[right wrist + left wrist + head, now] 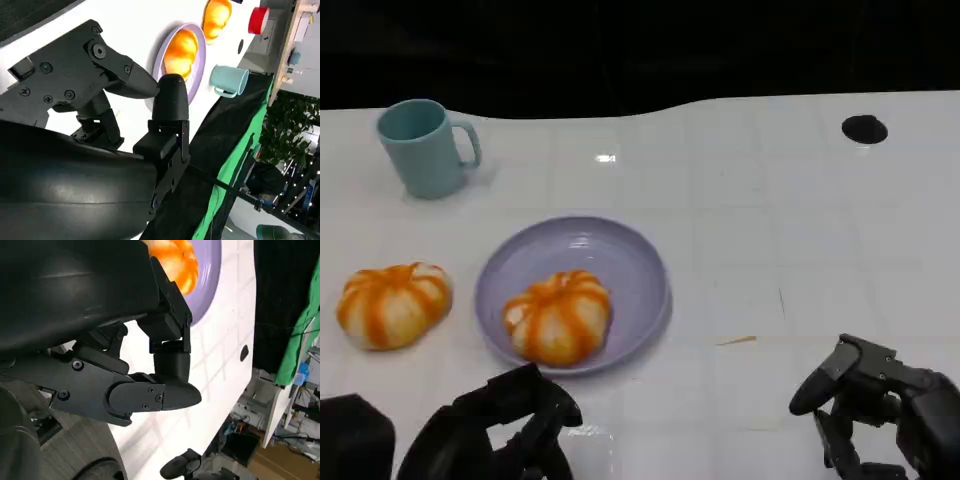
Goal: Grasp the bread from the table and place it into the plate.
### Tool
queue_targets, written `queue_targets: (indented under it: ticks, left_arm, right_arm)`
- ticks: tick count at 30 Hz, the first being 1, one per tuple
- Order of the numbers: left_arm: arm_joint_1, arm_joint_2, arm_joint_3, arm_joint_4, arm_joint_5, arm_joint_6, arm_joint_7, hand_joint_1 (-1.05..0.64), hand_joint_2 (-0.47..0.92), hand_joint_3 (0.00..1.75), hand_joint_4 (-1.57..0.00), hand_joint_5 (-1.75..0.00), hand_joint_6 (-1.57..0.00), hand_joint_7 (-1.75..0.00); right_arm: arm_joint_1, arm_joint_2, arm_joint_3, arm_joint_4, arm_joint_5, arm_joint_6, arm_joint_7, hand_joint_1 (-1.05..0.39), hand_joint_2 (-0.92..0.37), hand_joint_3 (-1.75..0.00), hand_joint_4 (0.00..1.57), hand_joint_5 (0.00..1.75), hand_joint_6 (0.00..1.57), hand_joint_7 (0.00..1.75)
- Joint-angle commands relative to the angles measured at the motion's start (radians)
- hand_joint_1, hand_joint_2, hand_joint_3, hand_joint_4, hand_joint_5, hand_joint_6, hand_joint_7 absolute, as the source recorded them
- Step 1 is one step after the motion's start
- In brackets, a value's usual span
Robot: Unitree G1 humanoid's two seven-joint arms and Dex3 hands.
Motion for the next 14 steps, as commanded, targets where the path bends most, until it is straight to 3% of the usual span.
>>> queue_targets:
  ticks: [1,14]
  left_arm:
    - [0.005,0.01,0.004,-0.016,0.01,0.018,0.022,-0.51,0.92,0.46,-0.76,-1.75,-0.68,-1.5]
    - [-0.009,0.018,0.013,0.002,0.003,0.012,0.005,-0.51,0.92,0.46,-0.75,-1.75,-0.65,-1.53]
  right_arm:
    - [0.0,-0.004,-0.005,0.011,-0.004,-0.008,-0.007,-0.15,-0.54,-1.17,0.8,1.75,0.67,1.52]
    - [-0.01,0.003,0.002,0.011,-0.015,0.001,-0.012,-0.12,-0.53,-1.18,0.81,1.75,0.67,1.52]
